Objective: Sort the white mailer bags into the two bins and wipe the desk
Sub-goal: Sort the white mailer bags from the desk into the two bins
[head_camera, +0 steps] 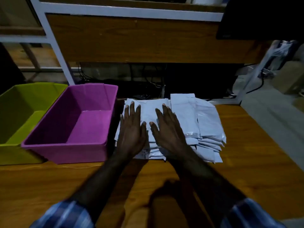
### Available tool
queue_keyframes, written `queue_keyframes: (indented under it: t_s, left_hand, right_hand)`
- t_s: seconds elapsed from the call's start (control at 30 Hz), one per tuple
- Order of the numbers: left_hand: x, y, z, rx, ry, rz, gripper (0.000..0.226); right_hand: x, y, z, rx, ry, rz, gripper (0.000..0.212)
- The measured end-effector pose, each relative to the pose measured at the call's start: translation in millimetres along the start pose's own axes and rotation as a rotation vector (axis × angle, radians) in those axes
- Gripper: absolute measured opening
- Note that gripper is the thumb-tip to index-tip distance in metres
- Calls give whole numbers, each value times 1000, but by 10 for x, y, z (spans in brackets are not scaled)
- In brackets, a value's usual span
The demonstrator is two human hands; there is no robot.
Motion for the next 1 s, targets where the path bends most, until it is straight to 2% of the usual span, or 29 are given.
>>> queue_keyframes:
  t_s: [0.17,0.4,0.57,0.7,0.77,0.87,1.0]
  left_hand:
    - [259,-289,383,96,143,164,53]
    - [580,-783,420,320,155,402,47]
    - [689,-792,505,272,232,358,48]
    - [708,-797,549,240,299,382,54]
    - [721,-839,522,243,311,377,55]
    - [758,-908,445,209,329,337,56]
    - [754,-973,392,152,283,311,64]
  right_hand:
    - [-131,-311,380,166,-27,-50,60]
    - [-375,-451,475,283,-66,-52,65]
    - [-436,-434,581,354,-169,20,66]
    - [-373,-612,618,230,-241,-61,57]
    - [-381,-715,602,197,-276,-103,64]
    - [-434,-773,583,188,-259,-134,73]
    - [-510,-741,575,208,-209,-173,72]
Point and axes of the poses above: each hand's wrist, its own z-axis towards the middle knuckle, its own y-axis out of the back of the hand, x = y × z, the point moved 7 cm from there along z, towards the middle knuckle, and after that the axes turned 5 degrees about z, right-handed, at the moved point
